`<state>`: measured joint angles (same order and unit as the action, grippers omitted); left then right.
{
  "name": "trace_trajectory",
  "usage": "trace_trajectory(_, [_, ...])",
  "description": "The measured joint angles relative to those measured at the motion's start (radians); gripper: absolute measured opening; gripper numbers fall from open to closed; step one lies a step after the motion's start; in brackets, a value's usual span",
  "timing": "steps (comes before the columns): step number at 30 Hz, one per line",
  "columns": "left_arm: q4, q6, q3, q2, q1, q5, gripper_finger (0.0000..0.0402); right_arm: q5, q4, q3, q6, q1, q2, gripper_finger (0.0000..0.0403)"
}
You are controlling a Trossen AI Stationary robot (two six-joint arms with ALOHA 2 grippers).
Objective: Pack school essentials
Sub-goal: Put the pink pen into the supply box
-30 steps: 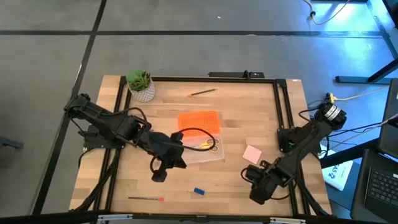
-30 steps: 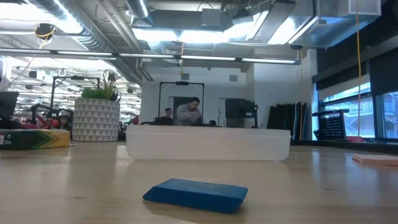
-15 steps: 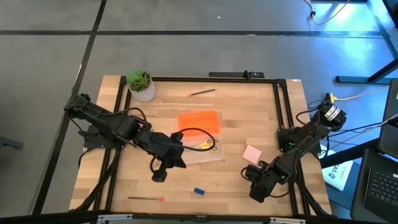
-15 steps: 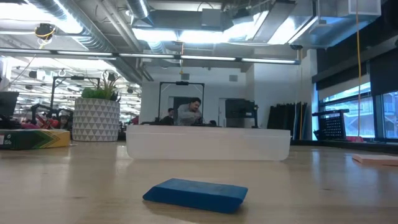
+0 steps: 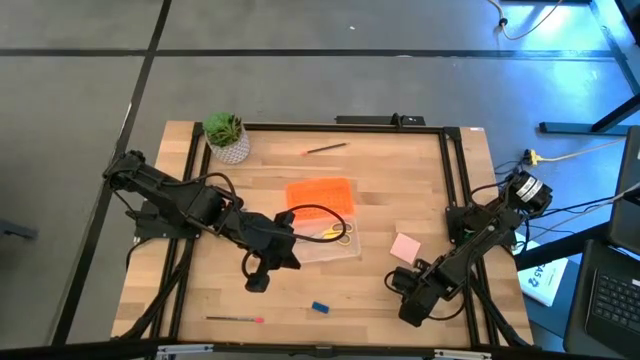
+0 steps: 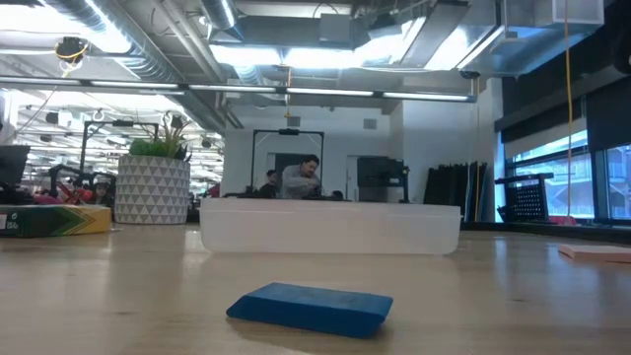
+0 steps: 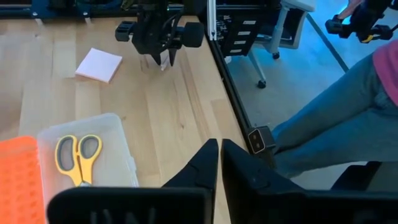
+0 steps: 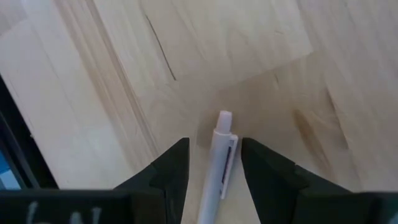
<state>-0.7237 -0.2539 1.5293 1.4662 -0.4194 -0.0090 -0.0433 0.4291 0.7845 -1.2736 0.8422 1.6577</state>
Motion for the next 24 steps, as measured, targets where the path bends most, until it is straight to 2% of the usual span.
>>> trace_trajectory(4, [0.003,-0.001,0.000,0.000,0.000,-0.001,0.0020,0.002,0.012,0.000,0.000,-0.002,0.001,0.0137])
trace_trajectory(14, [0.003,-0.001,0.000,0.000,0.000,-0.003,0.0008,-0.009,0.026,-0.002,0.000,-0.001,0.002,0.0059])
trace_trajectory(24, [0.003,-0.006,0.000,0.000,0.000,-0.008,0.0003,-0.034,0.032,0.006,0.000,-0.001,0.004,0.0053])
